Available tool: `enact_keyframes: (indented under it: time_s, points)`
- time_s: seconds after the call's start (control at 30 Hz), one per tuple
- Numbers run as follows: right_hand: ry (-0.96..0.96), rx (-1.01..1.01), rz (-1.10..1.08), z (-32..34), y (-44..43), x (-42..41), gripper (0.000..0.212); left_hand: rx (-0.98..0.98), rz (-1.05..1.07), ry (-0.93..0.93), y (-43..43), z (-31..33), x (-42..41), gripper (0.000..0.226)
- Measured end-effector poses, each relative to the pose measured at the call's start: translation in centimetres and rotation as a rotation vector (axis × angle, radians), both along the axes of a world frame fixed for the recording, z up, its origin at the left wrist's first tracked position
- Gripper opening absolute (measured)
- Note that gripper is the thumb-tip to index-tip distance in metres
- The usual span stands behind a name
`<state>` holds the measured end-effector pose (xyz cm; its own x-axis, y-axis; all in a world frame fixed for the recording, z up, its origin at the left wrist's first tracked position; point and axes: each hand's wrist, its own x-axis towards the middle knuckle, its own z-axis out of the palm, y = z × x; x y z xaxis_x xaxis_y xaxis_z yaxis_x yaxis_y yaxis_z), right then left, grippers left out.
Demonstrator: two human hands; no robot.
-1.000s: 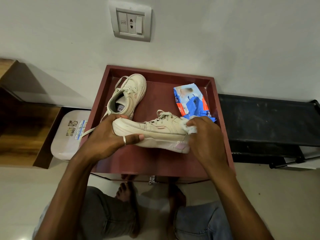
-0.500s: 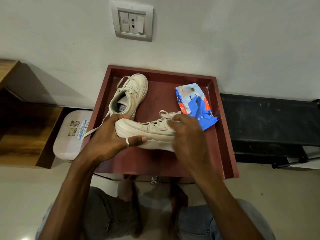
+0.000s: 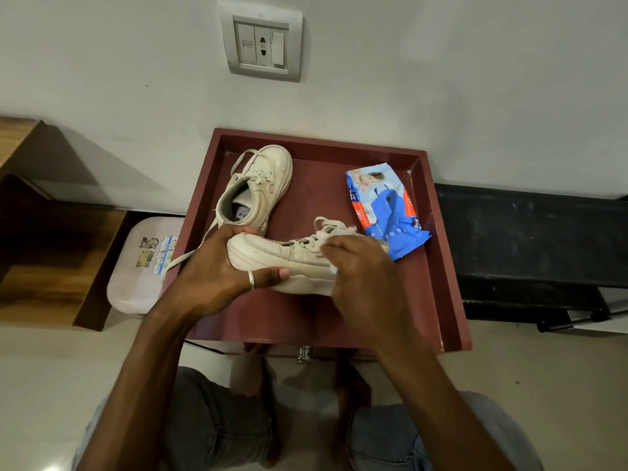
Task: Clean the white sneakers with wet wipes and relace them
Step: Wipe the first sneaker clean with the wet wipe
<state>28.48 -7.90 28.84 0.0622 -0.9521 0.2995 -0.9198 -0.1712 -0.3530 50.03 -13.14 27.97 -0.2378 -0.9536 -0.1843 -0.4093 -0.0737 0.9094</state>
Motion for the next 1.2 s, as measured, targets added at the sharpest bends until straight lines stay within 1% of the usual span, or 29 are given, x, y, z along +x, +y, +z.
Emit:
enact_keyframes:
  time_s: [0.07, 0.1, 0.23, 0.3, 0.33, 0.4, 0.47, 0.53, 0.6, 0.67, 0.7, 0.8, 0.83, 0.9, 0.97, 1.07, 1.13, 1.2]
  points:
    - [-0.003, 0.029, 0.088, 0.3, 0.0, 0.5, 0.044, 0.009, -0.003, 0.001, 0.0, 0.0, 0.1, 0.085]
    - [-0.004, 0.03, 0.074, 0.3, -0.1, -0.4, 0.044, 0.009, -0.006, -0.001, 0.1, 0.0, 0.2, 0.084]
    - [-0.021, 0.073, -0.2, -0.1, 0.1, -4.9, 0.036, -0.004, -0.002, -0.007, 0.1, 0.2, -0.2, 0.08]
    - [-0.005, 0.058, -0.254, -0.3, 0.2, -3.9, 0.038, -0.006, 0.008, 0.0, 0.1, 0.2, -0.3, 0.077]
    - [0.007, 0.029, -0.225, -0.4, 0.1, -2.6, 0.039, -0.003, 0.008, 0.006, 0.1, 0.1, -0.3, 0.076]
    - [-0.025, -0.02, -0.082, -0.6, -0.2, 0.0, 0.034, 0.003, -0.001, 0.019, 0.2, -0.1, -0.1, 0.076]
    - [-0.055, 0.015, 0.072, -0.9, -0.6, 1.3, 0.027, 0.009, -0.027, 0.025, 0.3, -0.1, 0.2, 0.082]
    - [-0.086, 0.045, 0.09, -0.8, -0.8, 0.6, 0.03, 0.008, -0.075, 0.023, 0.2, -0.1, 0.4, 0.089]
    - [-0.106, 0.041, 0.027, -0.5, -0.5, -1.2, 0.039, 0.006, -0.1, 0.028, 0.2, 0.1, 0.4, 0.086]
    - [-0.037, 0.049, -0.052, -0.3, 0.1, -3.3, 0.039, -0.006, -0.104, 0.038, 0.2, 0.2, 0.3, 0.074]
    - [0.005, 0.06, -0.097, -0.3, 0.3, -4.4, 0.035, -0.014, -0.102, 0.036, 0.2, 0.2, 0.3, 0.073]
    - [0.048, 0.14, -0.248, -0.9, 0.6, -6.9, 0.013, -0.024, -0.101, 0.039, 0.3, 0.2, 0.3, 0.075]
    - [0.045, 0.197, -0.271, -1.0, 0.7, -7.1, 0.015, -0.015, -0.094, 0.031, 0.3, 0.2, 0.4, 0.074]
    - [-0.016, 0.296, -0.31, -1.3, 0.8, -6.6, 0.017, -0.004, -0.092, 0.019, 0.3, 0.4, 0.4, 0.071]
    - [-0.115, 0.29, -0.361, -0.9, 1.0, -5.4, 0.016, -0.004, -0.104, 0.005, 0.5, 0.7, 0.1, 0.069]
    - [-0.228, 0.255, -0.413, 0.4, 1.1, -3.6, 0.029, 0.008, -0.082, -0.007, 0.6, 0.6, 0.1, 0.057]
    - [-0.267, 0.189, -0.358, 1.2, 1.2, -1.7, 0.024, 0.004, -0.083, 0.002, 0.6, 0.6, -0.2, 0.057]
    - [-0.329, 0.124, -0.248, 1.7, 1.3, 0.8, 0.018, 0.012, -0.066, 0.028, 0.6, 0.4, -0.3, 0.061]
